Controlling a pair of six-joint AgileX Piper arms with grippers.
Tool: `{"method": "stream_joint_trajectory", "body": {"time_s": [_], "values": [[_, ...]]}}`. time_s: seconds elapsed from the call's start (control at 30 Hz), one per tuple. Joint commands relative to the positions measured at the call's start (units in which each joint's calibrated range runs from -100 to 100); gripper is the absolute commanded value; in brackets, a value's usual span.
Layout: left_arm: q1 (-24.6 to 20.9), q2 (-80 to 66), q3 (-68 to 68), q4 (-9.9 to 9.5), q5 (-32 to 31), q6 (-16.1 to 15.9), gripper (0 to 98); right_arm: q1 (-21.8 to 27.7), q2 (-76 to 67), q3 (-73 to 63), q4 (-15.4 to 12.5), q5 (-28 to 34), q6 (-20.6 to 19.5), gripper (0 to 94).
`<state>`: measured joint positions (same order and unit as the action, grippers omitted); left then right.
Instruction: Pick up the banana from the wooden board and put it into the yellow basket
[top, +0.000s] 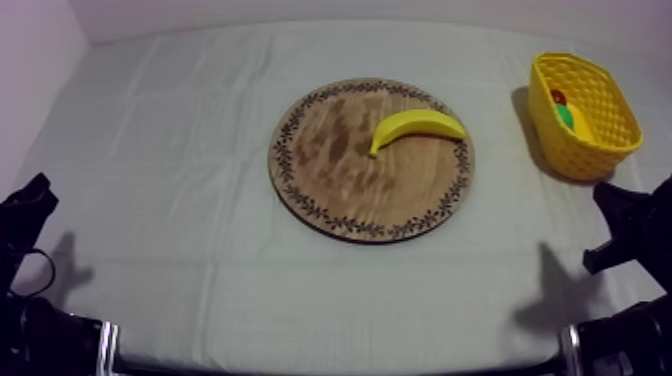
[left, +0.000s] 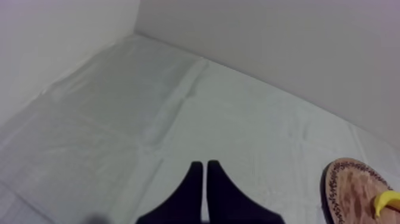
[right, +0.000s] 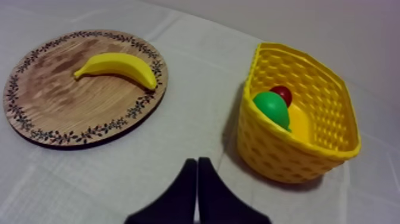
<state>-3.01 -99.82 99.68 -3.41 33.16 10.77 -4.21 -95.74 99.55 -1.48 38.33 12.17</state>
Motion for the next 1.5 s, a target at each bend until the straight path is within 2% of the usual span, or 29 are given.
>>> {"method": "stream_joint_trajectory", "body": {"time_s": [0.0,0.37,0.63,0.83,1.03,1.1,1.27,1.47], "values": [[0.0,0.0,0.0,0.01,0.0,0.0,0.1,0.0,0.0,0.0,0.0,0.0,0.0,0.4],[0.0,0.0,0.0,0.01,0.0,0.0,0.1,-0.4,0.0,0.0,0.0,0.0,0.2,0.5],[0.0,0.0,0.0,0.01,0.0,0.0,0.1,-4.4,0.0,0.2,0.5,0.4,-1.7,0.5],[0.0,0.0,0.0,0.01,0.0,0.0,0.1,-8.8,0.0,0.0,0.6,1.2,-0.8,0.7],[0.0,0.0,0.0,0.01,0.0,0.0,0.1,-9.8,0.1,-0.2,0.7,1.2,-2.3,0.8],[0.0,0.0,0.0,0.01,0.0,0.0,0.1,-10.1,0.8,-0.8,1.8,1.2,-3.1,0.8],[0.0,0.0,0.0,0.01,0.0,0.0,0.1,-11.2,5.7,-5.3,4.6,3.1,-3.3,0.6],[0.0,0.0,0.0,0.01,0.0,0.0,0.1,-11.0,14.6,-17.5,2.9,7.7,-1.5,0.4]]}}
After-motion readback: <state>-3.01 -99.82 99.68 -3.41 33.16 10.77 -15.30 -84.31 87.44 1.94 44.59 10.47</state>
